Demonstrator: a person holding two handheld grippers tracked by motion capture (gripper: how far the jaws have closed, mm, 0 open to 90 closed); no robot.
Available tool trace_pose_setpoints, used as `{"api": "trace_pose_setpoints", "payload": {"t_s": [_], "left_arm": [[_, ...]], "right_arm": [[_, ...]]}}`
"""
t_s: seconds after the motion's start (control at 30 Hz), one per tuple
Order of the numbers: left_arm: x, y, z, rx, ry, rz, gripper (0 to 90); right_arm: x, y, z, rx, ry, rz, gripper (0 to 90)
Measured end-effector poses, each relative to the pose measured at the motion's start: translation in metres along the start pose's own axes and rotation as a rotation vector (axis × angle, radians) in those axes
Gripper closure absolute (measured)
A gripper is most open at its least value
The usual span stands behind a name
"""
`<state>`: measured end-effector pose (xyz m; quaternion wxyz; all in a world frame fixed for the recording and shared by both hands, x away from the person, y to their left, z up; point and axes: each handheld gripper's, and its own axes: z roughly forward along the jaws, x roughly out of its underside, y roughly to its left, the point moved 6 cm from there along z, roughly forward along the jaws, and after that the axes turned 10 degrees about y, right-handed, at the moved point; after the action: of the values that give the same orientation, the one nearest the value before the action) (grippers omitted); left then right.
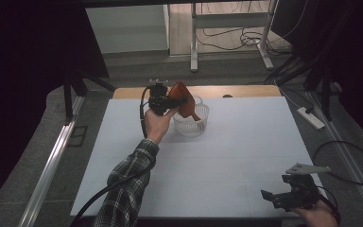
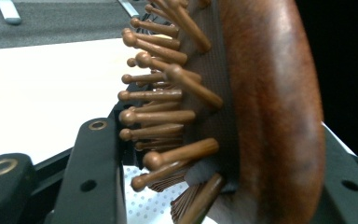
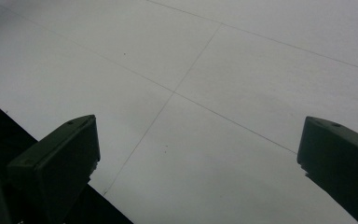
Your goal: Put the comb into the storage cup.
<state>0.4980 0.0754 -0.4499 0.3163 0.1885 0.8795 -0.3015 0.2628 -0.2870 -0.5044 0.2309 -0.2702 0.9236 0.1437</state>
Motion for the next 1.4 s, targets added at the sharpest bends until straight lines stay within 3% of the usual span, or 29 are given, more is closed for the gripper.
{"api": "trace_pose_setpoints", "payload": {"t_s": [0.27, 0.77, 1.03, 1.4], "left_arm": [[0.004, 0.005, -0.001, 0.01, -0.005, -0.027, 49.4], [0.015, 0.024, -0.001, 0.049, -0.044, -0.133, 47.4], [0.018, 0.03, -0.001, 0.038, -0.045, -0.152, 45.1], [0.022, 0.034, 0.003, -0.02, -0.022, -0.143, 39.0]], "right_arm": [[0.0, 0.0, 0.001, 0.001, 0.006, 0.002, 0.0], [0.0, -0.001, 0.002, 0.004, 0.014, 0.005, 0.0], [0.0, -0.001, 0.003, 0.009, 0.019, 0.007, 0.0], [0.0, -0.001, 0.003, 0.012, 0.023, 0.007, 0.0]]}}
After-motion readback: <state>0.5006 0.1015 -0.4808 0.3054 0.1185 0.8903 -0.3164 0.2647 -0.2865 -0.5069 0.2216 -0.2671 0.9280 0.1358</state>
